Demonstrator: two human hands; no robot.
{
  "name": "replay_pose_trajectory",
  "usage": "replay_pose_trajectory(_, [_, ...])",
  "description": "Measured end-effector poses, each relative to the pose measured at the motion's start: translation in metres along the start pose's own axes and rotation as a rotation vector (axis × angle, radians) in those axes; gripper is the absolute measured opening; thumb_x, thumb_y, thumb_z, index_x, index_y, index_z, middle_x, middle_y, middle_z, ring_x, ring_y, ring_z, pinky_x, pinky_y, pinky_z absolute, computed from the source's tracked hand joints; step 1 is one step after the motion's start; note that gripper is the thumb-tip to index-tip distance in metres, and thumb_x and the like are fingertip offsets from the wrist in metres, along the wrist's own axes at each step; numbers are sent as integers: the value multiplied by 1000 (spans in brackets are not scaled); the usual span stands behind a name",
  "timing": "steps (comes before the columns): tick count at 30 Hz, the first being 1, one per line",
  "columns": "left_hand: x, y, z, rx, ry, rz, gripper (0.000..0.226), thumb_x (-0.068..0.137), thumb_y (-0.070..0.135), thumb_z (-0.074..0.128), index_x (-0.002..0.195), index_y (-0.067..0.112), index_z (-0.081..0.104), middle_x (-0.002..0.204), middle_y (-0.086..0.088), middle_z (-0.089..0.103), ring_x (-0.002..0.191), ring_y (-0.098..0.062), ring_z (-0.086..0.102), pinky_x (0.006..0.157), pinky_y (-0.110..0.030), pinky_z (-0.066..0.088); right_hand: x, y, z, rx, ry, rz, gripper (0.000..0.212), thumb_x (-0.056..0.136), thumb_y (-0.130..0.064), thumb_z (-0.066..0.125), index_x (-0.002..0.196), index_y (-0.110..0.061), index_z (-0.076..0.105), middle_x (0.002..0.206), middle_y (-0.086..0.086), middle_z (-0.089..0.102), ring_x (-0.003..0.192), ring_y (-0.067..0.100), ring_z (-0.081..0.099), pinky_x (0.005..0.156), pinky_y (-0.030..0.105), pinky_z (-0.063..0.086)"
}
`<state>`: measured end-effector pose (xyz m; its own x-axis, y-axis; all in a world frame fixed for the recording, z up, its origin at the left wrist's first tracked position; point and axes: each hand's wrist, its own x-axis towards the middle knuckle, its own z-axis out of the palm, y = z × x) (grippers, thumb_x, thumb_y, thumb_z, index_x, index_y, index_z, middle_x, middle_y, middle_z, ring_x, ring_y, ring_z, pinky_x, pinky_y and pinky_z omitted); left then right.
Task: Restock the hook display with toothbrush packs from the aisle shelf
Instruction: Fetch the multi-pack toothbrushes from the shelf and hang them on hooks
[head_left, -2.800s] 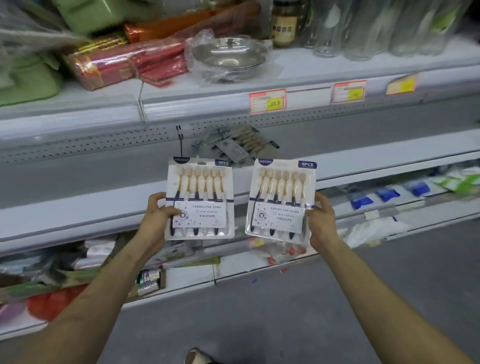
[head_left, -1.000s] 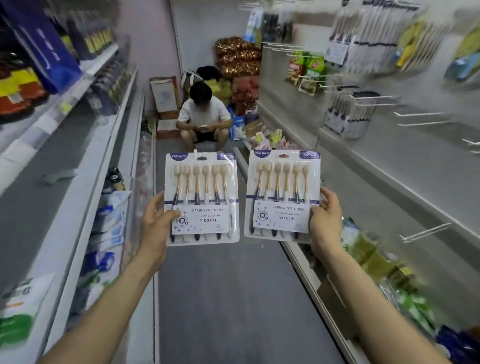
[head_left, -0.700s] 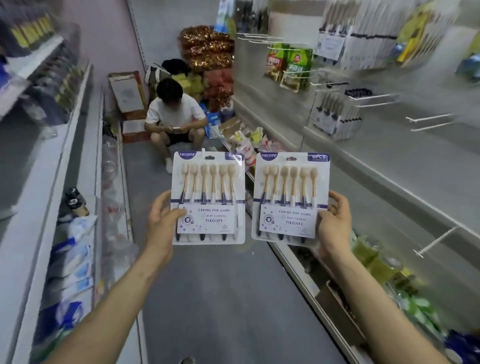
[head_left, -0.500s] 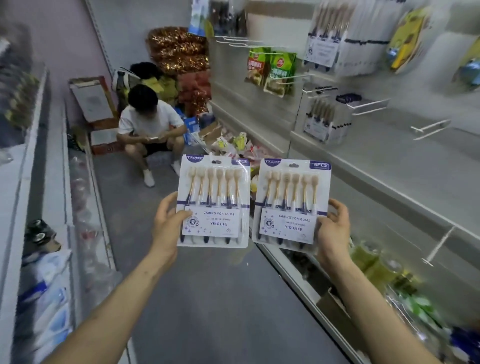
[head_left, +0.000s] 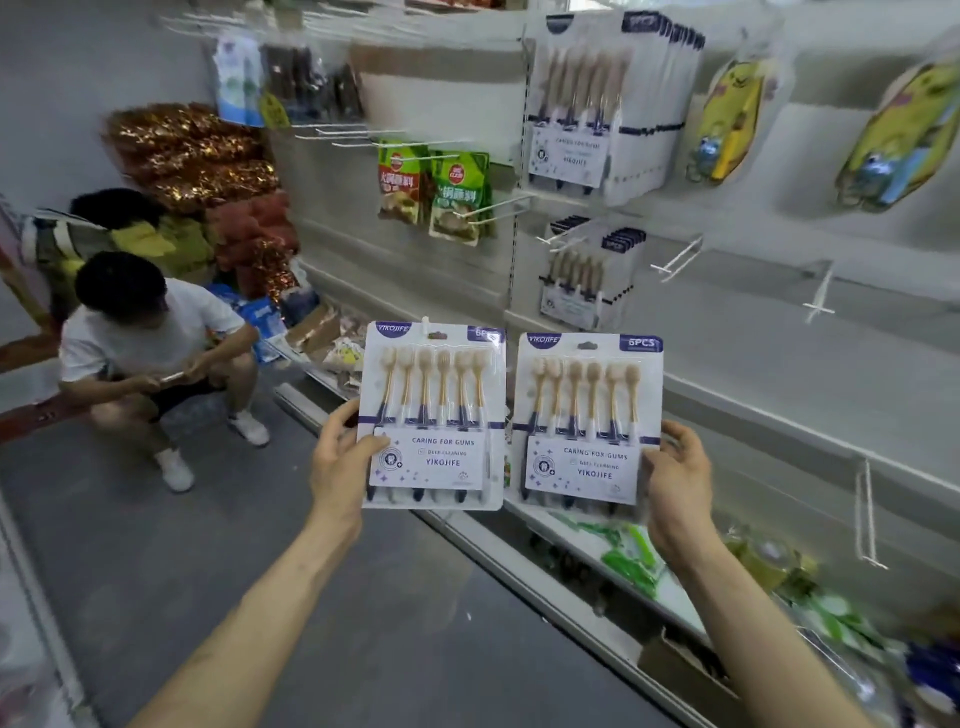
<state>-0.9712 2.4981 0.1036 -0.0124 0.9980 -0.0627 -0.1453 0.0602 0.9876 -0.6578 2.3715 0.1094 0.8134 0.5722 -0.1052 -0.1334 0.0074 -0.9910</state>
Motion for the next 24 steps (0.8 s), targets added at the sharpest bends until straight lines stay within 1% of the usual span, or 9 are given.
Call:
replay_pose_trajectory(2, [31, 0, 8, -12, -15, -6, 53, 88, -3, 68, 132, 28, 65, 110, -6, 79, 105, -34, 75, 95, -53, 59, 21, 0, 22, 18, 10, -15, 41, 98, 12, 45, 130, -10, 56, 116, 10, 67, 89, 17, 65, 67, 23, 56])
replay_pose_trajectory(4, [59, 2, 15, -3, -28, -8, 52, 89, -4, 67, 131, 27, 65, 108, -4, 80, 104, -32, 75, 87, -46, 61, 41, 1, 42, 43, 18, -5, 42, 98, 14, 43, 133, -6, 55, 115, 11, 65, 85, 15, 63, 58, 17, 55])
replay_pose_trajectory(6, [84, 7, 20, -19, -61, 12, 53, 90, -5, 66, 134, 25, 63, 107, 0, 80, 102, -27, 76, 78, -36, 60, 59, 2, 62, 75, 31, -4, 40, 99, 14, 42, 131, -6, 54, 111, 9, 66, 83, 15, 64, 55, 16, 54])
replay_pose_trajectory(7, [98, 10, 22, -19, -68, 18, 54, 91, -4, 66, 136, 25, 62, 108, -1, 80, 101, -25, 76, 77, -35, 59, 66, 0, 73, 78, 31, -9, 39, 99, 14, 43, 130, -8, 54, 110, 7, 66, 83, 14, 64, 54, 16, 54])
replay_pose_trajectory(9, [127, 10, 26, -1, -67, 7, 55, 91, -4, 66, 136, 26, 62, 112, -4, 79, 103, -26, 76, 82, -39, 59, 83, 2, 92, 79, 50, -5, 39, 99, 13, 44, 126, -13, 54, 110, 5, 66, 84, 13, 65, 53, 16, 53])
replay_pose_trajectory(13, [175, 9, 34, -2, -103, -13, 55, 90, -3, 66, 135, 28, 62, 115, -6, 78, 107, -31, 75, 92, -47, 59, 103, 7, 122, 76, 75, 10, 39, 99, 11, 46, 123, -19, 54, 117, 7, 68, 91, 18, 68, 64, 26, 56])
replay_pose_trajectory(19, [249, -2, 44, 19, -211, -45, 58, 89, -3, 66, 136, 31, 62, 120, -5, 77, 115, -31, 72, 98, -51, 57, 140, 9, 174, 69, 167, 18, 38, 100, 11, 46, 127, -15, 52, 111, 3, 66, 85, 13, 66, 53, 17, 54])
replay_pose_trajectory(22, [279, -6, 44, 36, -278, -49, 55, 89, -3, 67, 133, 30, 63, 119, -5, 77, 115, -33, 71, 97, -50, 56, 155, 6, 199, 46, 187, -10, 38, 100, 11, 45, 126, -15, 52, 111, 1, 66, 86, 11, 66, 54, 15, 53])
replay_pose_trajectory(24, [302, -8, 45, 54, -302, -53, 56, 85, 3, 71, 130, 34, 65, 126, -5, 74, 118, -30, 70, 100, -51, 55, 168, 3, 216, 55, 225, -16, 41, 99, 12, 43, 125, -19, 53, 115, 0, 66, 92, 15, 67, 58, 17, 54])
